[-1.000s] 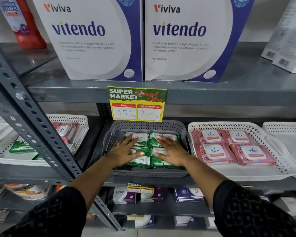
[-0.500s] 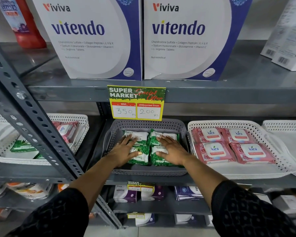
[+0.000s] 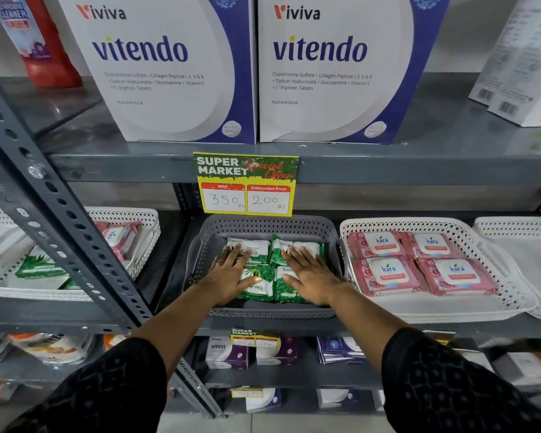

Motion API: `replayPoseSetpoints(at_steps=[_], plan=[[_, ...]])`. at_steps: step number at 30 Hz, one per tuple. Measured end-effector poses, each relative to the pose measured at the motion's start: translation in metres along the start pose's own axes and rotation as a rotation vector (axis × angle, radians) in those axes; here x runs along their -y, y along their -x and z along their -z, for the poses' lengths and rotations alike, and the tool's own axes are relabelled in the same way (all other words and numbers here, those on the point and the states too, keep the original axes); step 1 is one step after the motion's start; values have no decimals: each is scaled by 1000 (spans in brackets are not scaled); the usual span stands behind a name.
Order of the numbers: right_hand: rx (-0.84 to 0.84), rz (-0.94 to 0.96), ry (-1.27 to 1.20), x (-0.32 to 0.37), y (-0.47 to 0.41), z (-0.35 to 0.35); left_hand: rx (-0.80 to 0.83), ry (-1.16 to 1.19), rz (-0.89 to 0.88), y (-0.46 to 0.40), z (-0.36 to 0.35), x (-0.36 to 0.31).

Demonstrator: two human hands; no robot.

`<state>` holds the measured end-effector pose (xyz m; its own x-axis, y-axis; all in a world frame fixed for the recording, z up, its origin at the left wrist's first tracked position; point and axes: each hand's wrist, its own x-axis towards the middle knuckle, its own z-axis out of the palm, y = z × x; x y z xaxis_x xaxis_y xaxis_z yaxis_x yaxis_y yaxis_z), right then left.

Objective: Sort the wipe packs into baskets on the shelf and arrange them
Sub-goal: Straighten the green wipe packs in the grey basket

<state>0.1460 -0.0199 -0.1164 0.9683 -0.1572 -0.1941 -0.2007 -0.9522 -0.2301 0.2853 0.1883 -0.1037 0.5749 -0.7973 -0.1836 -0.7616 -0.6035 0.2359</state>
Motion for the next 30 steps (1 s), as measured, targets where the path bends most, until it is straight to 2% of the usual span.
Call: replayPoseSetpoints(at_steps=[18,23,26,30], plan=[[5,18,15,-3,1,6,11,10,-10,1,0,2],[-24,31,-1,1,5,18,-5,76,26,2,3,0],[-149,52,11,-8,18,34,-52,33,68,-1,7,-8],[-396,28,-20,-54,45,57,-252,-20,-8,-14,19,-43]])
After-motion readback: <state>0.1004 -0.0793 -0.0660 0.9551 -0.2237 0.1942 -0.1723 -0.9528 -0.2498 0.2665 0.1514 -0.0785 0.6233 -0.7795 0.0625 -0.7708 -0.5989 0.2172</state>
